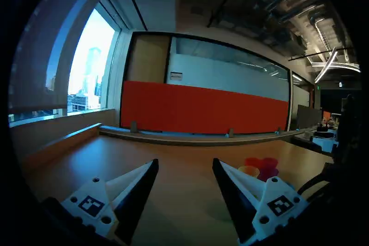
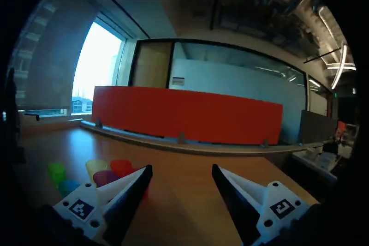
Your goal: Pour water
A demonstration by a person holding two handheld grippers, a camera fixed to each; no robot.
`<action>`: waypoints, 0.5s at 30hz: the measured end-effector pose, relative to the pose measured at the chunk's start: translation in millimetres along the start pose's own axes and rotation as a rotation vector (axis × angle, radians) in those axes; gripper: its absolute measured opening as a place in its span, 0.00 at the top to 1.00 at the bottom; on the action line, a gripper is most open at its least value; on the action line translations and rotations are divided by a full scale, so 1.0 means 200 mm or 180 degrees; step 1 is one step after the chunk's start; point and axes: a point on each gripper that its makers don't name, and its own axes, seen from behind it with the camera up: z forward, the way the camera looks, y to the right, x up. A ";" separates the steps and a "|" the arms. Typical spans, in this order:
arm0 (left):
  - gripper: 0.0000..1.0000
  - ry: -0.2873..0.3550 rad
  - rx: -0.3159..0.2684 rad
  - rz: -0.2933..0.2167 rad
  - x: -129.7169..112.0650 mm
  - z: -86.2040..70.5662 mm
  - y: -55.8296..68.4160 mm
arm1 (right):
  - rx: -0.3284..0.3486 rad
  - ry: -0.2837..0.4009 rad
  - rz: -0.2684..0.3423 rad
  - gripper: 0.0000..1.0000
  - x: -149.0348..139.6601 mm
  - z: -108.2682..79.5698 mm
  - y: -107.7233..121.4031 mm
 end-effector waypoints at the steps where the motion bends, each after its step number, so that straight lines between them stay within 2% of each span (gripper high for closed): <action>1: 0.14 0.0007 0.0011 0.0001 0.00 0.00 0.00 | -0.0017 0.0006 0.0005 0.00 0.00 0.00 0.01; 6: 0.14 0.0059 0.0106 0.0008 0.02 0.01 -0.03 | -0.0079 -0.0009 0.0055 0.00 -0.01 -0.02 0.03; 15: 0.14 0.0134 0.0245 0.0099 0.04 0.02 -0.04 | -0.0182 -0.0002 0.0315 0.00 -0.02 -0.03 0.09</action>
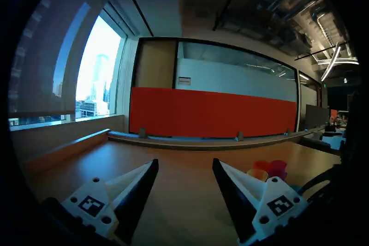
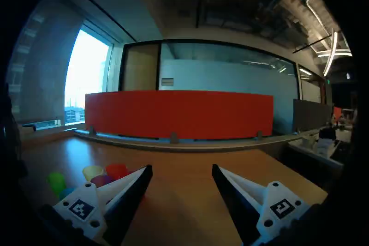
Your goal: Pour water
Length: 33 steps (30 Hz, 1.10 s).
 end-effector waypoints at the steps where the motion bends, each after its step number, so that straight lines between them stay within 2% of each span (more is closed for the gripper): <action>1: 0.14 0.0016 0.0009 0.0017 0.01 0.00 0.00 | -0.0005 0.0008 0.0032 0.00 0.01 0.00 0.00; 6: 0.14 0.0107 0.0069 0.0103 0.04 0.02 0.01 | -0.0023 0.0015 0.0155 0.00 0.03 0.00 0.03; 12: 0.14 0.0167 0.0104 0.0155 0.03 0.05 0.04 | -0.0084 -0.0027 0.0108 0.00 0.03 -0.01 0.06; 18: 0.14 0.0172 0.0167 0.0200 -0.02 0.08 0.02 | -0.0160 -0.0011 0.0127 0.00 0.05 -0.02 0.08; 27: 0.14 0.0197 0.0170 0.0202 -0.06 0.09 -0.01 | -0.0184 -0.0048 0.0087 0.00 0.05 0.00 0.05; 33: 0.14 0.0207 0.0134 0.0138 -0.11 0.10 0.01 | -0.0162 -0.0051 0.0091 0.00 0.06 0.01 0.03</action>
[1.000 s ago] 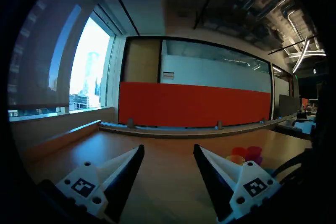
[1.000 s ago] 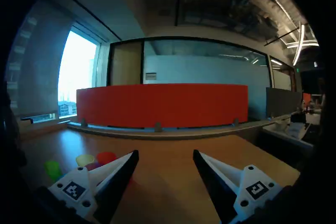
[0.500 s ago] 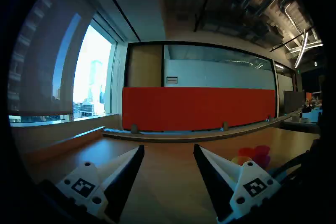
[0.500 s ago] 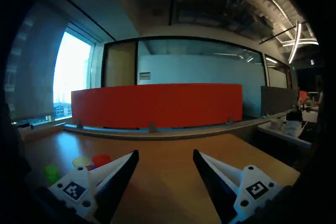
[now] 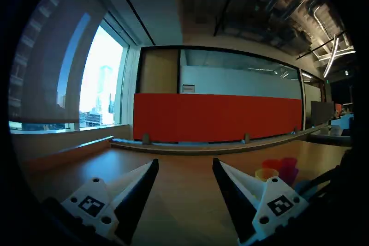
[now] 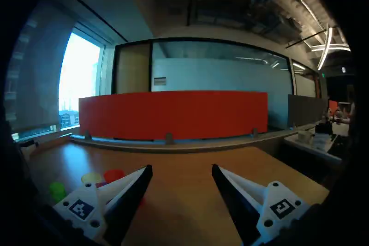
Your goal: Pour water
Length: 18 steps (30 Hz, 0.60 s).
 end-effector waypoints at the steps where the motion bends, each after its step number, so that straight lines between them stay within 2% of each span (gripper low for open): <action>1: 0.14 -0.0007 0.0005 0.0010 -0.01 0.00 0.00 | -0.0004 0.0005 -0.0004 0.00 0.01 0.00 0.00; 9: 0.14 -0.0060 0.0040 0.0091 -0.07 0.01 -0.02 | -0.0019 0.0018 -0.0051 0.00 0.03 -0.01 0.00; 18: 0.14 -0.0120 0.0048 0.0070 -0.14 0.01 -0.04 | -0.0060 -0.0023 -0.0100 0.00 0.01 0.00 0.02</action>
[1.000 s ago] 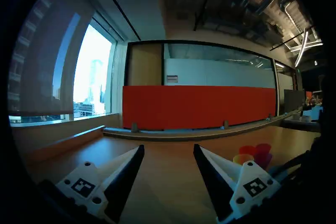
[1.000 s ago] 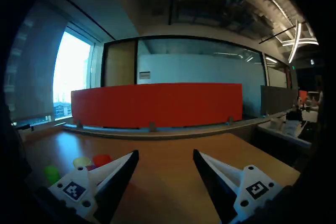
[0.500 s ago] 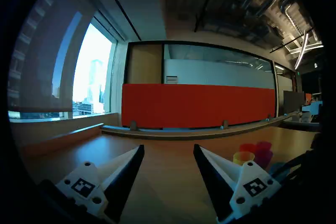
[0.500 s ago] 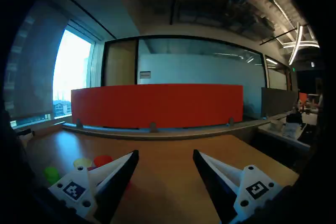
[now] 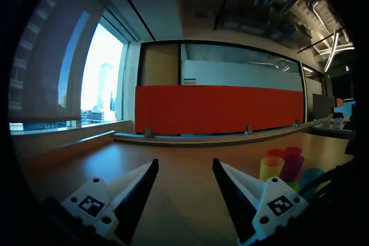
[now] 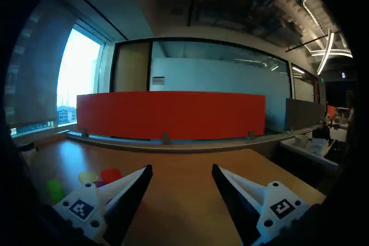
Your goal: Pour water
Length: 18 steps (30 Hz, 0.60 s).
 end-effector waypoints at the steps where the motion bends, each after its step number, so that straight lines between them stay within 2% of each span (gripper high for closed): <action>1: 0.14 -0.0003 0.0005 0.0000 0.00 0.00 0.00 | 0.0000 -0.0003 -0.0002 0.00 0.00 0.00 0.00; 18: 0.14 -0.0071 0.0054 0.0020 -0.06 0.01 -0.02 | 0.0011 0.0003 -0.0028 0.00 0.03 -0.01 -0.02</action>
